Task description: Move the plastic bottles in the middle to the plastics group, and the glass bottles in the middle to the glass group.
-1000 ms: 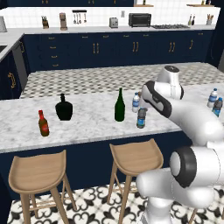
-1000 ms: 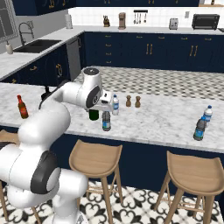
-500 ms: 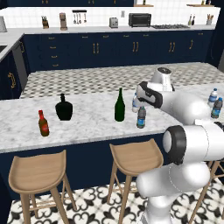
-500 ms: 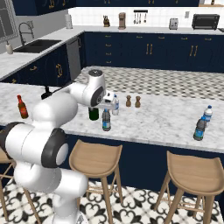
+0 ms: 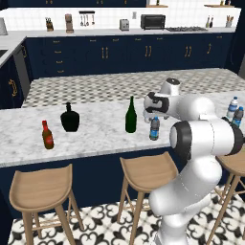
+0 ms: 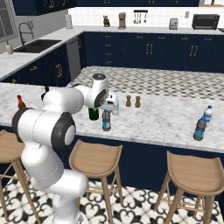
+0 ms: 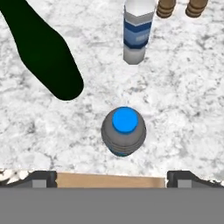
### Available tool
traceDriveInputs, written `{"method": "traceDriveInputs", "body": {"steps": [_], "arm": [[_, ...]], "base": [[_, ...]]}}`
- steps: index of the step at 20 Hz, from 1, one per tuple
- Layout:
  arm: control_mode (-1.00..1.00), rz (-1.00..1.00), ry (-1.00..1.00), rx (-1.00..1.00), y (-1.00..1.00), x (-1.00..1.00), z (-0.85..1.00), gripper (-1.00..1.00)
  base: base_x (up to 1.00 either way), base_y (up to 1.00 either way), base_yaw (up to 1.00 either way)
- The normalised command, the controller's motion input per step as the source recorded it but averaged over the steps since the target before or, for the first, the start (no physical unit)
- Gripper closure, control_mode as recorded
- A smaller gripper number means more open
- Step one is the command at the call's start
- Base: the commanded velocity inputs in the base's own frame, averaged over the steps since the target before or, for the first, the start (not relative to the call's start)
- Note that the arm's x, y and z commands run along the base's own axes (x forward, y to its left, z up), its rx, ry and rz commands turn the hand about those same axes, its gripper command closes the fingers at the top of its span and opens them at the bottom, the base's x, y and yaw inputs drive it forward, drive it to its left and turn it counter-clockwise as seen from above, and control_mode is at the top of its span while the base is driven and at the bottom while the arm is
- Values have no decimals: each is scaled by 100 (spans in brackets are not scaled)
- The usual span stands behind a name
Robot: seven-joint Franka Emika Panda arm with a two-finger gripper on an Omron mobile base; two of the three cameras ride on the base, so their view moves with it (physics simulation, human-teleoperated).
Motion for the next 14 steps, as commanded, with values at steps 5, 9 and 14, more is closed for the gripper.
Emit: {"method": "traceDriveInputs", "body": {"steps": [5, 9, 14], "arm": [[-100, 0, 0, 0, -3, 49, -15, -100], [-100, 0, 0, 0, -12, 32, -23, -100], [-100, 0, 0, 0, -3, 20, -20, -100]], "base": [[0, 0, 0], [0, 0, 0], [0, 0, 0]]}}
